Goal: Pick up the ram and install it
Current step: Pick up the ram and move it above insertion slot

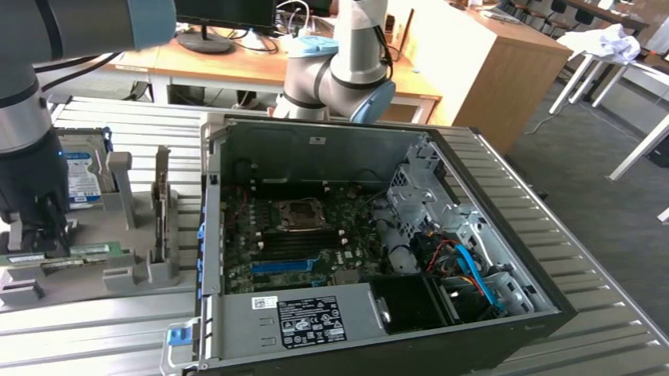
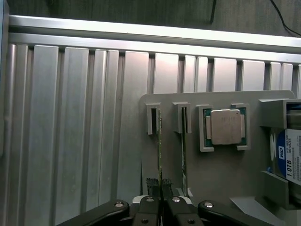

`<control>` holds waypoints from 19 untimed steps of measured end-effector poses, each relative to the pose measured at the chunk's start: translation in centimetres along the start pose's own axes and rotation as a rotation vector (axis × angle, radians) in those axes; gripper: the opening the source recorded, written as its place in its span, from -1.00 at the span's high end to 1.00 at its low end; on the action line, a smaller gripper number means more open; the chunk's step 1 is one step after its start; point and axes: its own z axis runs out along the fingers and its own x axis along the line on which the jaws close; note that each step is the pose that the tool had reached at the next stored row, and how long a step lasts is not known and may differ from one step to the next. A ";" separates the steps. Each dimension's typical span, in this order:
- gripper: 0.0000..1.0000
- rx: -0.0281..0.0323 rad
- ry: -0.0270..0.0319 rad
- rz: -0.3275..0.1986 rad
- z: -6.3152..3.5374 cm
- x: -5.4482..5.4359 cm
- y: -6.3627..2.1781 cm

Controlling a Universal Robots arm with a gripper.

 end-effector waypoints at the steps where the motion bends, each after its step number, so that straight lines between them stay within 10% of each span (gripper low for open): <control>1: 0.74 0.0000 -0.0001 0.000 -0.06 0.0 0.00; 19: 0.74 0.0000 0.0000 0.000 -1.19 0.0 0.01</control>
